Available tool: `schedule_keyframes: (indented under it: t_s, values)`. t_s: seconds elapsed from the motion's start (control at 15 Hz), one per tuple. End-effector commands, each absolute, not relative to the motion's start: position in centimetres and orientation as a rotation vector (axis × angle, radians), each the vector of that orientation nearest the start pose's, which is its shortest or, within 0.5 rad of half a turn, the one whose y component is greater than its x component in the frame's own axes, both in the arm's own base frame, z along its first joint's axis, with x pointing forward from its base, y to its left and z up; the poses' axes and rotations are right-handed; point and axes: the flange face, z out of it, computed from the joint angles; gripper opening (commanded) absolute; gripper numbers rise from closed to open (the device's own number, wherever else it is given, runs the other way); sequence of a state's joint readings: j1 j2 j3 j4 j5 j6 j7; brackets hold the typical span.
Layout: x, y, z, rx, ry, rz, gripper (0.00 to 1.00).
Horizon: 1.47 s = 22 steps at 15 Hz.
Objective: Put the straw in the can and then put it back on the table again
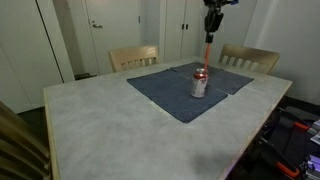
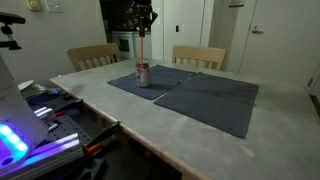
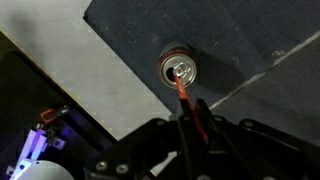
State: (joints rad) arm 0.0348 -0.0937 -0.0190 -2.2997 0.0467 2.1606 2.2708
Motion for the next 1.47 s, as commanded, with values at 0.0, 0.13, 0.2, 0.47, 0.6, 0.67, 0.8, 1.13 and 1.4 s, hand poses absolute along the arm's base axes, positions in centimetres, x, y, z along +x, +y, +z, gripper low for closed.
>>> schedule_keyframes:
  t_s: [0.0, 0.13, 0.2, 0.47, 0.6, 0.67, 0.8, 1.13, 1.4]
  values:
    - [48.4, 0.8, 39.8, -1.336, 2.883, 0.039, 0.02]
    - [48.2, 1.1, 40.6, -1.346, 2.875, 0.012, 0.02]
    - [48.1, 1.2, 40.9, -1.350, 2.870, 0.002, 0.02]
    - [47.7, 1.8, 42.3, -1.364, 2.858, -0.037, 0.02]
    - [47.6, 2.0, 42.9, -1.373, 2.851, -0.053, 0.02]
    - [47.6, 2.1, 43.2, -1.375, 2.845, -0.058, 0.02]
    - [47.6, 2.3, 43.8, -1.377, 2.823, -0.074, 0.02]
    - [46.9, 2.6, 45.9, -1.357, 2.777, -0.104, 0.02]
    - [46.3, 2.5, 47.9, -1.326, 2.740, -0.139, 0.02]
